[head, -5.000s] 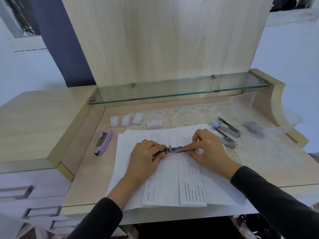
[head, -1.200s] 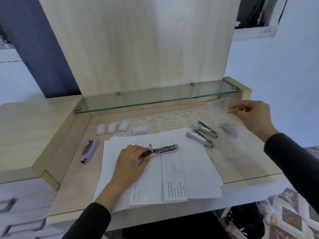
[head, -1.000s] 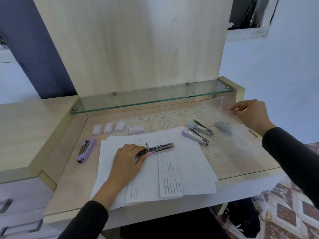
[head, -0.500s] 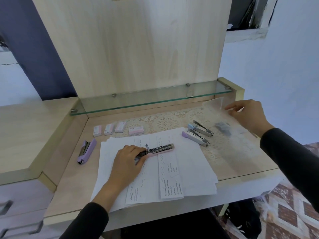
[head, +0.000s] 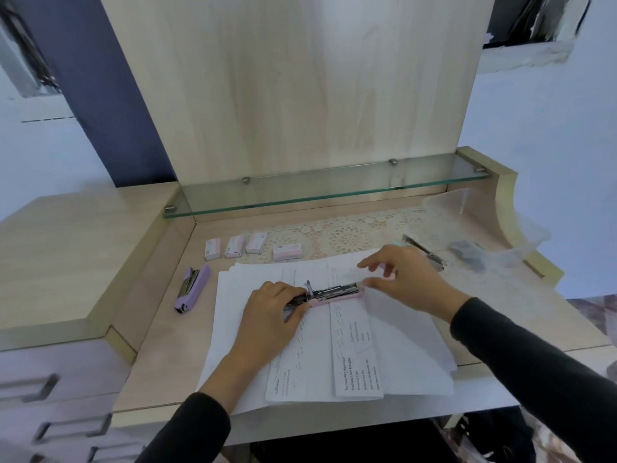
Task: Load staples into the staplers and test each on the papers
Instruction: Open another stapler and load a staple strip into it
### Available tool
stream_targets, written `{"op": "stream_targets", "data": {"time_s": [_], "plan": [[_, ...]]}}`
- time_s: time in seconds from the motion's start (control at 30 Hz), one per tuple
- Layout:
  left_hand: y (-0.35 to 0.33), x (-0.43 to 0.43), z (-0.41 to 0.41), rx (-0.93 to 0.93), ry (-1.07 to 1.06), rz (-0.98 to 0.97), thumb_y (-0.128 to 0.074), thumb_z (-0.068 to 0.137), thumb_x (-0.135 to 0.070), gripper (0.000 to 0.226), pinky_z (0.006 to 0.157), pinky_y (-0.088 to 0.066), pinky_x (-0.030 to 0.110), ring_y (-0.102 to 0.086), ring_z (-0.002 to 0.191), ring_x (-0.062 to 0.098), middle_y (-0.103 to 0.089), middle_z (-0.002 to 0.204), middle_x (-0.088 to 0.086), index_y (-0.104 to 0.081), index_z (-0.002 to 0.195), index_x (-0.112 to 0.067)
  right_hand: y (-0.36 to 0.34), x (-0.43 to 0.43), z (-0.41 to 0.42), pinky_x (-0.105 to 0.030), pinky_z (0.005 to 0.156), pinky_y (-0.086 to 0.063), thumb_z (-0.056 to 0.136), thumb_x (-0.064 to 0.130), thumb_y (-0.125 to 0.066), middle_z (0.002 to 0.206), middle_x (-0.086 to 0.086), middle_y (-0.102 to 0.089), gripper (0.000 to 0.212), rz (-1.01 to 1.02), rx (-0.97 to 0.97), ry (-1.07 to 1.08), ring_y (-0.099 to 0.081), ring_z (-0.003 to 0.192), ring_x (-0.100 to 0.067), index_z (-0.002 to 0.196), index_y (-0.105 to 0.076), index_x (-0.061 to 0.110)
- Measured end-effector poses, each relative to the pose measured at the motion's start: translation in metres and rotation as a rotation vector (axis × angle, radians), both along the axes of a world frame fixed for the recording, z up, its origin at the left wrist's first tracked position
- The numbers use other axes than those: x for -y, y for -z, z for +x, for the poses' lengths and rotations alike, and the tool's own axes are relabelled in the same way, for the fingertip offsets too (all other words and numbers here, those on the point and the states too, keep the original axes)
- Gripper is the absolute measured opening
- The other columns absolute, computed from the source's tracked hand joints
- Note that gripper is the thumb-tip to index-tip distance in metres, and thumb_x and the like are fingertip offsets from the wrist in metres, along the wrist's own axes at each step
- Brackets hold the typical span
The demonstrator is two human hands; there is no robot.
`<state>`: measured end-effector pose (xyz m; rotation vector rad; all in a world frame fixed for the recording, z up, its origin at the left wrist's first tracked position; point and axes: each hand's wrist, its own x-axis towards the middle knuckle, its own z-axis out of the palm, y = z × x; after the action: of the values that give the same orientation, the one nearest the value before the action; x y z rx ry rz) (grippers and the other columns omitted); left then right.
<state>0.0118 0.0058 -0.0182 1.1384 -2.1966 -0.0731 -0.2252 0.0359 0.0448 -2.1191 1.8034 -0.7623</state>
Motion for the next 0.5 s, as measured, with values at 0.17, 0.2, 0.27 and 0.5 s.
{"op": "stream_targets", "data": {"time_s": [0.17,0.2,0.27,0.5], "plan": [[0.001,0.001,0.000,-0.007,0.003,-0.008,-0.048,0.081,-0.040,0.036,0.066,-0.043,0.026,-0.045,0.078,0.008,-0.067,0.082,-0.001,-0.068,0.093,-0.013,0.020,0.004,0.027,-0.023,0.089,-0.034,0.080,0.027,-0.066,0.109,0.006,-0.062,0.029,0.008,-0.018,-0.087,-0.049,0.100,-0.012,0.108,-0.065,0.023],[0.000,0.000,0.001,-0.010,0.004,-0.007,-0.048,0.081,-0.040,0.036,0.066,-0.043,0.025,-0.045,0.078,0.008,-0.067,0.082,-0.001,-0.068,0.093,-0.014,0.022,0.006,0.030,-0.023,0.085,-0.033,0.079,0.027,-0.066,0.106,0.005,-0.063,0.026,0.002,-0.010,-0.090,-0.050,0.099,-0.013,0.106,-0.067,0.024],[-0.001,0.000,0.002,-0.032,0.006,0.007,-0.049,0.081,-0.041,0.035,0.069,-0.039,0.021,-0.046,0.079,0.007,-0.067,0.083,-0.002,-0.068,0.094,-0.015,0.026,0.009,0.033,-0.018,0.074,-0.031,0.079,0.026,-0.067,0.098,0.003,-0.066,0.022,-0.013,0.024,-0.094,-0.049,0.091,-0.011,0.101,-0.069,0.024],[-0.010,-0.001,0.008,-0.152,0.083,0.135,-0.064,0.079,-0.035,0.023,0.071,-0.043,0.014,-0.056,0.080,0.004,-0.066,0.086,-0.006,-0.070,0.092,-0.017,0.034,0.008,0.033,-0.007,0.072,-0.030,0.076,0.021,-0.071,0.082,0.008,-0.063,0.018,-0.046,0.159,-0.100,-0.050,0.081,-0.011,0.094,-0.072,0.023]]}}
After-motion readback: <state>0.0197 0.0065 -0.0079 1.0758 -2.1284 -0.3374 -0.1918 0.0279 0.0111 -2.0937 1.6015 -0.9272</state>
